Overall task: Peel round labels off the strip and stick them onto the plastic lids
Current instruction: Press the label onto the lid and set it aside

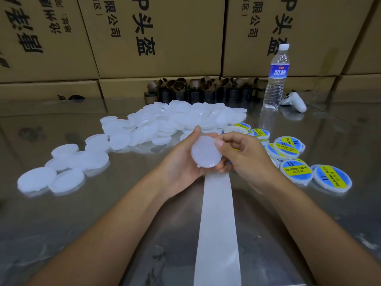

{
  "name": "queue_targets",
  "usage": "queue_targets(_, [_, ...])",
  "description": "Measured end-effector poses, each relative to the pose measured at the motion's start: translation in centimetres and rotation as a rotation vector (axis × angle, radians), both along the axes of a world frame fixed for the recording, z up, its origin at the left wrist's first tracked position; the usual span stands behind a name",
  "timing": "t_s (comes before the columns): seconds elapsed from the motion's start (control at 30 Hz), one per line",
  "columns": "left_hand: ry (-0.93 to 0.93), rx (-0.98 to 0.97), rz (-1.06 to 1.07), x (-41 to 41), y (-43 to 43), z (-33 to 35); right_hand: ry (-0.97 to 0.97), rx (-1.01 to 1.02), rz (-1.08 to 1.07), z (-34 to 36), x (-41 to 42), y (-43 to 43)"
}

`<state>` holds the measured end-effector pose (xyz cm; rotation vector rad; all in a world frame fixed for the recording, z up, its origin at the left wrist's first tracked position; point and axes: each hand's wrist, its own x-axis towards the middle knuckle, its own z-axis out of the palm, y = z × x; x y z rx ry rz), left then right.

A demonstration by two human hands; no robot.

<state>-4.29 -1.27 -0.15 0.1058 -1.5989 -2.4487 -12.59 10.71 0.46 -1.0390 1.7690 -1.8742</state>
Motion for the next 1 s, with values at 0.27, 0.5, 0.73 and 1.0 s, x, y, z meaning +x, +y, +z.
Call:
queue_targets(0.27, [0.035,-0.101,0.052,0.1,0.2,-0.2,-0.015,-0.021,-0.014,-0.1,-0.3,0.1])
queue_targets(0.5, [0.011,0.062,0.235,-0.7,-0.4,-0.7,0.139,0.011,-0.283,-0.4,-0.9,-0.2])
queue_targets(0.73, [0.017,0.111,0.35,-0.9,-0.7,-0.6,0.497,0.205,-0.399,-1.9,-1.5,-0.6])
queue_targets(1.0, [0.025,0.112,0.381,-0.8,-0.4,-0.3,0.245,0.201,-0.297,-1.6,-1.5,-0.7])
